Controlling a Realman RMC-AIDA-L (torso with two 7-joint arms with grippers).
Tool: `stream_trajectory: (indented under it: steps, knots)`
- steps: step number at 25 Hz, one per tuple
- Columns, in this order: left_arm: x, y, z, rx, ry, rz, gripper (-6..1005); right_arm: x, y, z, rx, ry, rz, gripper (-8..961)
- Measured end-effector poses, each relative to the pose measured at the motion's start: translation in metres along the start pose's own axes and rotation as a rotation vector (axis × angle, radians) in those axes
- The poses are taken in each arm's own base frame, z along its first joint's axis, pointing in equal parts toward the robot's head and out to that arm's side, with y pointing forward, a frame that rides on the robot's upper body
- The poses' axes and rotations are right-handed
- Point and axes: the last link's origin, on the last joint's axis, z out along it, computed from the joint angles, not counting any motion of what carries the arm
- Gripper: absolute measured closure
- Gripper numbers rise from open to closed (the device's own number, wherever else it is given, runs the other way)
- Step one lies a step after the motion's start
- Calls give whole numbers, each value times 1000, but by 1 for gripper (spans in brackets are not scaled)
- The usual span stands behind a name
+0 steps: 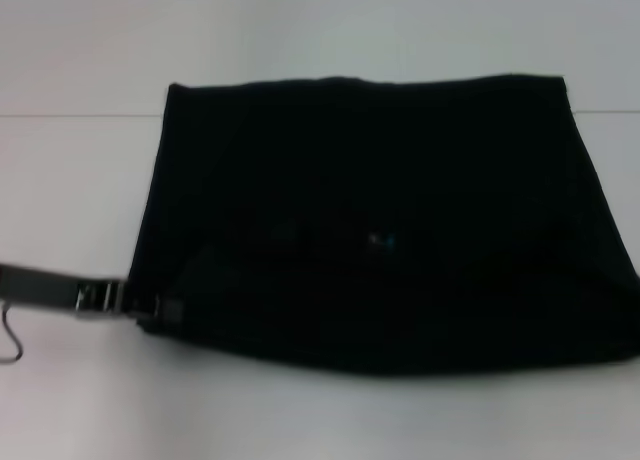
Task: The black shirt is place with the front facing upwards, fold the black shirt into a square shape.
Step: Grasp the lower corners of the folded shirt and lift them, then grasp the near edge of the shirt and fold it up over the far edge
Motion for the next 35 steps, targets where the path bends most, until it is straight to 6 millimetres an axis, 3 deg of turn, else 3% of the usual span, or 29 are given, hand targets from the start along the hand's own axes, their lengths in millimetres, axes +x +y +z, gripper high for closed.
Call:
stream_trajectory:
  steps: [8, 13, 16, 19, 28, 31, 35]
  knots:
    - [-44, 19, -4, -171, -232, -43, 979, 58, 9, 14, -180, 153, -59, 903]
    - [-52, 21, -3, -200, -265, -35, 978, 72, 13, 30, -235, 184, -71, 902]
    - [-44, 22, -1, -193, -239, -7, 978, 68, 11, 35, -243, 150, -53, 902]
    - [-24, 22, 0, -174, -154, 11, 978, 57, 8, 31, -270, 63, -20, 903]
    - [43, -3, -13, -16, 298, -59, 978, 7, -19, 3, -360, -412, 192, 903]
    - [54, -10, -10, 17, 448, -78, 978, -7, -24, 12, -374, -562, 259, 903]
    - [60, -17, 8, 65, 592, -81, 978, -20, -21, 43, -342, -699, 327, 902]
